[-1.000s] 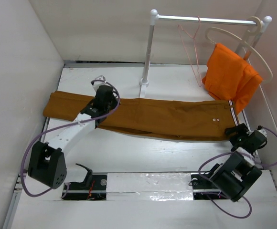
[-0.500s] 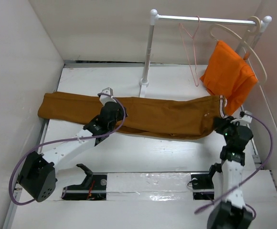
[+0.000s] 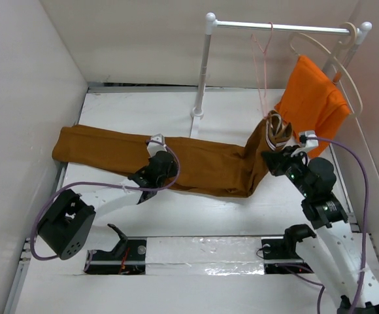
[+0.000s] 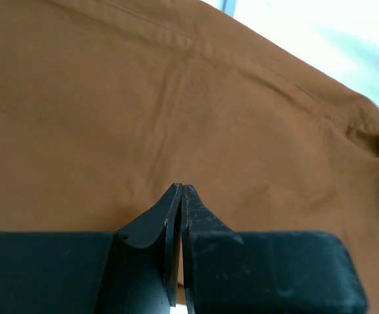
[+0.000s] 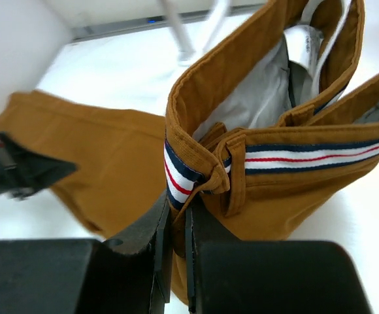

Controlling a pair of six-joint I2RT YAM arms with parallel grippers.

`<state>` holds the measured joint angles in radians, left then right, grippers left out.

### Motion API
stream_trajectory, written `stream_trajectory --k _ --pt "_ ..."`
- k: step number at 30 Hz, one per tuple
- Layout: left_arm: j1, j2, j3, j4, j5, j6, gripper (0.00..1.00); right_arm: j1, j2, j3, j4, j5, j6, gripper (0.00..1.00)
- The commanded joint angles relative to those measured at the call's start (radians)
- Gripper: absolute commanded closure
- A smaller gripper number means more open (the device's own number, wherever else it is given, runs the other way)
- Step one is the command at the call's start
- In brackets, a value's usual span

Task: Place the trousers on the hanger
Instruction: Fold the trousers at the center of the board.

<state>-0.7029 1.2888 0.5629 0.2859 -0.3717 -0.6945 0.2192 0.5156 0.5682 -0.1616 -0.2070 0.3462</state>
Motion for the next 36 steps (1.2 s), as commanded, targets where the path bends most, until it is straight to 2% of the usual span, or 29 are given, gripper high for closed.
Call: stream_trajectory --k 1,5,6,9,13,23,28,31,36 --pt "-0.014 0.021 -0.02 0.082 -0.027 -0.011 1.0 0.124 0.053 0.136 0.095 0.034 0.001 1.0" --pt "-0.014 0.032 -0.061 0.078 -0.067 -0.016 1.0 0.333 0.179 0.234 0.134 0.102 -0.009 1.0" --pt "-0.014 0.03 -0.069 0.078 -0.075 -0.017 1.0 0.417 0.202 0.249 0.151 0.122 -0.007 1.0" --pt "-0.014 0.015 -0.101 0.085 -0.096 -0.022 1.0 0.526 0.3 0.288 0.215 0.202 -0.006 1.0" --pt "-0.014 0.004 -0.104 0.056 -0.108 -0.028 1.0 0.649 0.343 0.322 0.278 0.369 0.002 1.0" --pt "-0.014 0.067 -0.159 0.125 -0.061 -0.065 1.0 0.669 0.535 0.462 0.416 0.186 0.048 1.0" --pt "-0.014 0.107 -0.17 0.153 -0.023 -0.08 1.0 0.626 0.535 0.637 0.346 0.202 0.014 1.0" --pt "-0.024 0.106 -0.184 0.174 -0.009 -0.083 1.0 0.565 0.518 0.709 0.315 0.157 0.014 1.0" --pt "-0.092 0.115 -0.19 0.202 -0.018 -0.102 1.0 0.488 0.471 0.737 0.318 0.084 0.05 1.0"
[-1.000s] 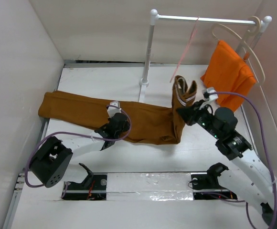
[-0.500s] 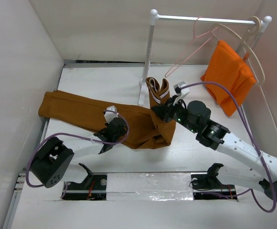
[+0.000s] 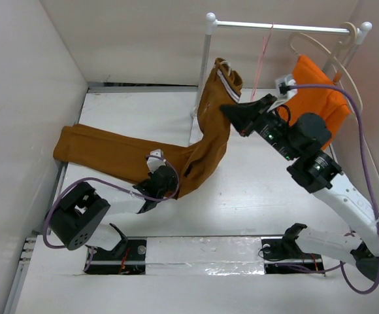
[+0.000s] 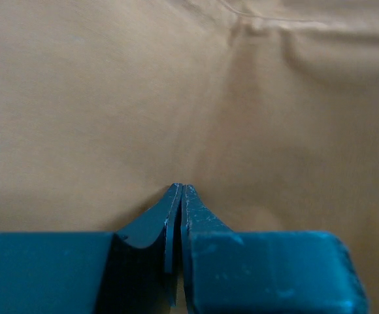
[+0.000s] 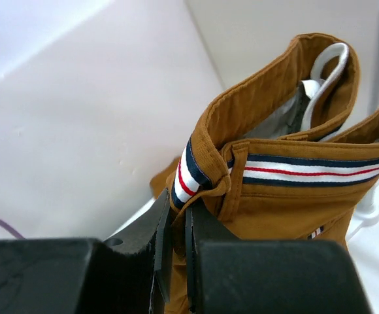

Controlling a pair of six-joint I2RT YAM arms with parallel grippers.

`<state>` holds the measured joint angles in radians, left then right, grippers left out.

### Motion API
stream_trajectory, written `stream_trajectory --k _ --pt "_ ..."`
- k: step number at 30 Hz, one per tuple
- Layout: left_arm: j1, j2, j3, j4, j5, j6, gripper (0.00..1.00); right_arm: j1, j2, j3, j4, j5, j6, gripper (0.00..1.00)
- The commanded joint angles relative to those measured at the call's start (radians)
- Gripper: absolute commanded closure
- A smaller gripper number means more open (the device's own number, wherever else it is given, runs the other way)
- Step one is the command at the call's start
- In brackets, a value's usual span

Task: Place the trousers on the hanger
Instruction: Fold the trousers at the center of the board.

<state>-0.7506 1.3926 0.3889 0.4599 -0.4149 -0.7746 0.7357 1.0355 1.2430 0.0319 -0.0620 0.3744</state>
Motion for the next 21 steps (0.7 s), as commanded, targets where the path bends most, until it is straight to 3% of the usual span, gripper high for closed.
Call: stream_trajectory --k 1,6,13,17,18,19,20,21 --pt "-0.059 0.035 -0.01 0.029 0.021 -0.025 1.0 -0.029 -0.057 0.067 0.116 -0.055 0.018 1.0" --pt "-0.211 0.156 0.106 0.017 -0.013 -0.072 1.0 -0.073 -0.066 0.098 0.048 -0.056 -0.002 1.0" --pt "-0.39 0.413 0.418 -0.059 -0.05 -0.089 1.0 -0.145 -0.081 0.151 -0.101 -0.054 -0.063 1.0" --pt "-0.401 0.384 0.512 -0.118 -0.068 -0.078 1.0 -0.145 -0.039 0.158 -0.13 -0.081 -0.075 1.0" --pt "-0.401 0.356 0.499 -0.121 -0.08 -0.071 0.97 -0.145 -0.019 0.156 -0.129 -0.085 -0.077 1.0" --pt "-0.389 0.289 0.486 -0.127 -0.091 -0.058 0.88 -0.145 -0.008 0.157 -0.125 -0.085 -0.081 1.0" --pt "-0.357 0.254 0.469 -0.136 -0.09 -0.054 0.65 -0.133 0.003 0.159 -0.124 -0.082 -0.084 1.0" --pt "-0.339 0.211 0.426 -0.139 -0.084 -0.054 0.54 -0.133 0.024 0.164 -0.124 -0.078 -0.086 1.0"
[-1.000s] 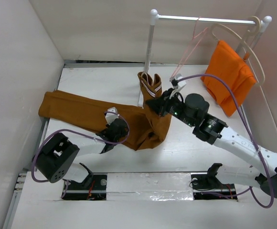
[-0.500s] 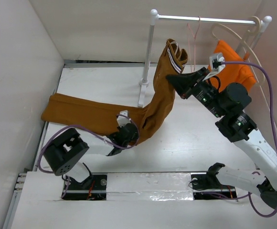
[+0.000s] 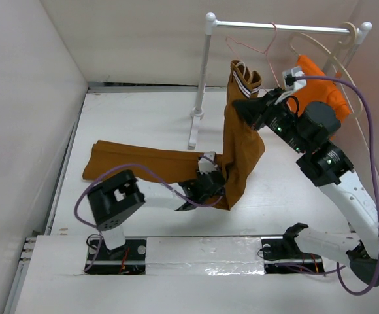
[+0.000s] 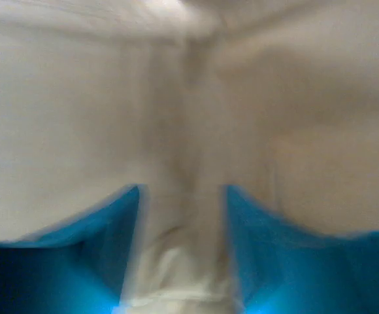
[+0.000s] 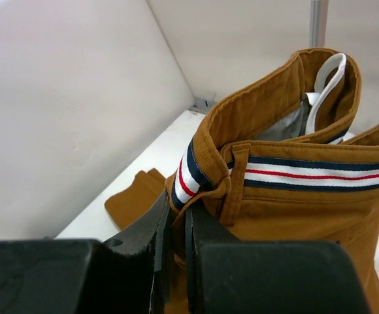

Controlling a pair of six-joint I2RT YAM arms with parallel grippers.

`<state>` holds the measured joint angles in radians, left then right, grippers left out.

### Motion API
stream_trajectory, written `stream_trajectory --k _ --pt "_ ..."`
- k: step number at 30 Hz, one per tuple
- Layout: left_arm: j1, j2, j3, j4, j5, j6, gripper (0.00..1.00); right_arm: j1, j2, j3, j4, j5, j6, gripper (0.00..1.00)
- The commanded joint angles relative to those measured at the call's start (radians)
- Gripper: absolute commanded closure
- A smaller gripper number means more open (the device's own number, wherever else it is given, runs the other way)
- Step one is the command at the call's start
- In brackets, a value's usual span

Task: Place the trousers on the hanger
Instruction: Fold the trousers at the center of the board.

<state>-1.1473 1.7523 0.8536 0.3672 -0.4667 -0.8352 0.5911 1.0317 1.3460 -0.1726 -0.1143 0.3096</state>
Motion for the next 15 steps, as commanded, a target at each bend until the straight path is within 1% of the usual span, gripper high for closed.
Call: stream_trajectory --k 1,2,3,4,5,6,7,8,9,10,11,13,14,15 --pt "0.079 -0.239 -0.066 -0.05 -0.024 0.01 0.42 0.012 0.039 0.062 0.097 -0.018 -0.023 1.0" --pt "0.101 -0.287 -0.118 -0.06 -0.024 0.016 0.29 0.021 0.051 0.065 0.104 -0.016 -0.021 1.0" --pt "0.145 -0.341 -0.143 -0.068 -0.024 0.016 0.28 0.021 0.063 0.07 0.108 -0.016 -0.02 1.0" --pt "0.168 -0.449 -0.166 -0.082 -0.024 0.018 0.28 0.021 0.092 0.076 0.114 -0.015 -0.02 1.0" --pt "0.191 -0.505 -0.186 -0.115 -0.03 0.018 0.29 0.021 0.108 0.082 0.117 -0.013 -0.02 1.0" --pt "0.242 -0.567 -0.224 -0.131 -0.035 0.012 0.31 0.033 0.123 0.099 0.12 -0.012 -0.02 1.0" --pt "0.268 -0.691 -0.238 -0.152 -0.036 0.011 0.33 0.042 0.16 0.108 0.128 -0.012 -0.02 1.0" --pt "0.293 -0.75 -0.248 -0.186 -0.039 0.013 0.38 0.042 0.178 0.119 0.134 -0.01 -0.02 1.0" --pt "0.311 -0.813 -0.26 -0.198 -0.038 0.028 0.39 0.065 0.2 0.143 0.14 -0.01 -0.018 1.0" --pt "0.343 -0.923 -0.258 -0.215 -0.035 0.036 0.42 0.078 0.223 0.159 0.15 -0.01 -0.018 1.0" --pt "0.353 -0.97 -0.252 -0.243 -0.03 0.044 0.47 0.09 0.272 0.177 0.154 -0.005 -0.023 1.0" --pt "0.362 -1.077 -0.203 -0.276 -0.036 0.068 0.52 0.13 0.329 0.252 0.148 0.031 -0.032 1.0" --pt "0.362 -1.099 -0.177 -0.325 -0.039 0.074 0.56 0.142 0.359 0.28 0.148 0.039 -0.043 1.0" --pt "0.362 -1.141 -0.116 -0.35 -0.046 0.083 0.59 0.162 0.426 0.338 0.151 0.042 -0.044 1.0"
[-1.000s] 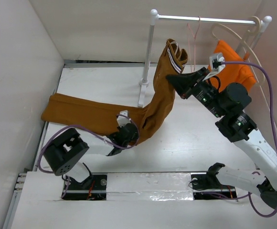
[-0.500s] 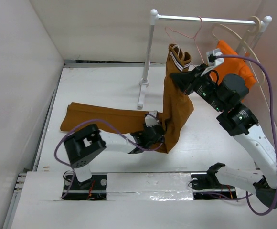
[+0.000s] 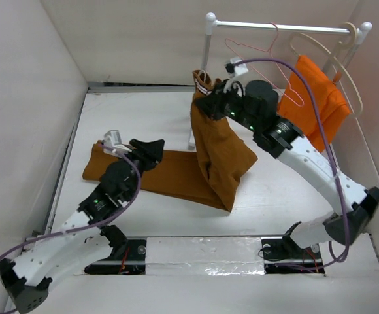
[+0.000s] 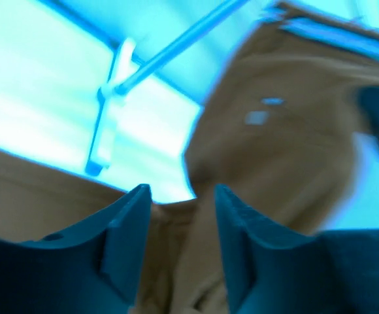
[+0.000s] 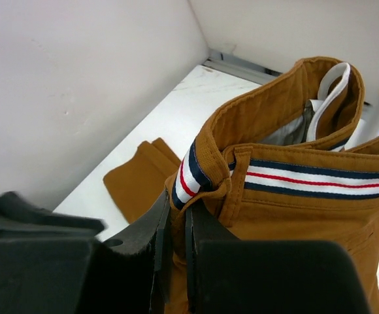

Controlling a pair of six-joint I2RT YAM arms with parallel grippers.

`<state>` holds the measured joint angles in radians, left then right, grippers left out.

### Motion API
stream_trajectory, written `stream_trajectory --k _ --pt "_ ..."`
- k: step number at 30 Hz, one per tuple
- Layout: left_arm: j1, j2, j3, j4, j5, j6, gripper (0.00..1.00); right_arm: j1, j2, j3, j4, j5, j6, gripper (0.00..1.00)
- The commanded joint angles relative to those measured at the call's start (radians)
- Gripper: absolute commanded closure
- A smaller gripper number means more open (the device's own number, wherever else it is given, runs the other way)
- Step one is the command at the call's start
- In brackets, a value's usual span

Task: Place the trousers on the hanger
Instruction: Fold the trousers at the center of the board.

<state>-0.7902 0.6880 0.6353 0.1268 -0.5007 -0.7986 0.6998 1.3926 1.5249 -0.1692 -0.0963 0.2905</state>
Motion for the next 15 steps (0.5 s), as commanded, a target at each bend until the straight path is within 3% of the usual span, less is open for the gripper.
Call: stream_trajectory --k 1,4,13,14,15 --pt "0.005 -0.1 0.131 -0.125 -0.012 0.047 0.62 0.053 0.103 0.193 0.148 0.024 -0.025 1.0" --pt "0.005 -0.195 0.197 -0.159 -0.002 0.062 0.67 0.108 0.262 0.311 0.145 0.024 -0.04 1.0" --pt "0.005 -0.356 0.362 -0.315 -0.097 0.134 0.66 0.294 0.901 0.966 0.091 -0.048 -0.056 0.99" --pt "0.005 -0.366 0.363 -0.334 -0.122 0.134 0.65 0.312 0.937 0.974 0.126 -0.062 -0.035 0.91" --pt "0.005 -0.378 0.356 -0.338 -0.133 0.13 0.63 0.328 0.972 0.974 0.16 -0.081 -0.021 0.64"
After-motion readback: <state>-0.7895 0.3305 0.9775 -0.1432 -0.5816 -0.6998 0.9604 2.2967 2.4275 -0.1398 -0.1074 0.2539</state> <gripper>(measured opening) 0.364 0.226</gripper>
